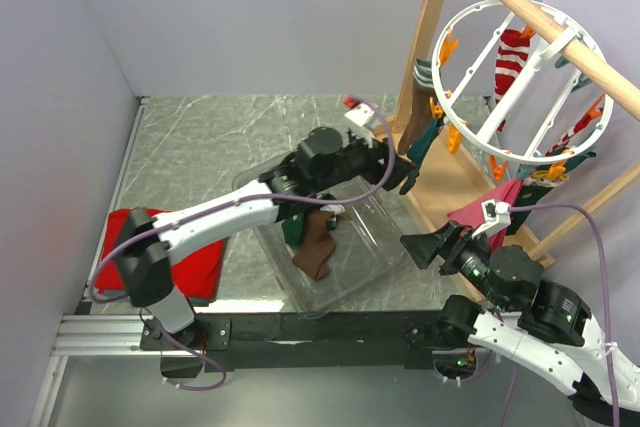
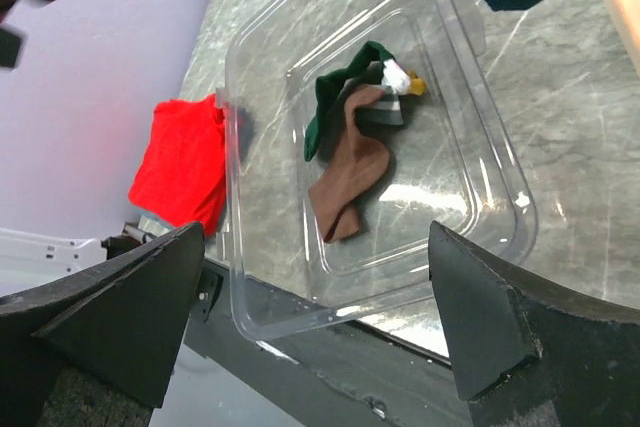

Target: Remove the socks clipped to the hanger

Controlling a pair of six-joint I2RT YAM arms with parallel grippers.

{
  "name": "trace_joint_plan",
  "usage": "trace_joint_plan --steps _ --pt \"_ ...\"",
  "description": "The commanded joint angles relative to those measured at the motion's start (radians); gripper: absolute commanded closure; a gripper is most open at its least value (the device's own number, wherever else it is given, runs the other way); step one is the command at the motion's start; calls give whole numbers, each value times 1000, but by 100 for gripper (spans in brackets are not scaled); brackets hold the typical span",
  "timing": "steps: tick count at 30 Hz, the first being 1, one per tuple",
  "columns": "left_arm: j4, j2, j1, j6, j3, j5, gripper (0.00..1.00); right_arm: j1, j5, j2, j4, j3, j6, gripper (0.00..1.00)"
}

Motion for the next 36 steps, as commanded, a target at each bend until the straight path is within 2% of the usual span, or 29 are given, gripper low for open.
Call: trace_joint_plan --steps 1,7,10,11,12,15,18,24,29,36 --pt "97 116 2 68 120 67 22 5 45 -27 -37 23 13 2" --pt "117 268 4 87 240 73 24 5 38 -51 -51 25 11 2" --pt "112 325 2 87 298 78 32 5 36 -61 -51 20 14 2" --pt "99 336 4 84 324 66 38 6 39 -64 -57 19 17 3" --pt "88 345 4 81 338 56 58 5 39 -65 -60 19 22 2" --pt "56 363 11 62 372 81 82 6 42 -70 -65 17 25 3" --pt "19 345 13 47 369 134 98 5 50 -68 -68 20 27 4" --pt "-13 224 14 -28 291 245 99 5 77 -32 -60 43 16 6" --pt "-49 136 16 -117 246 366 98 6 110 19 9 56 -18 8" --pt "49 41 15 -255 137 484 96 5 131 83 113 73 -81 14"
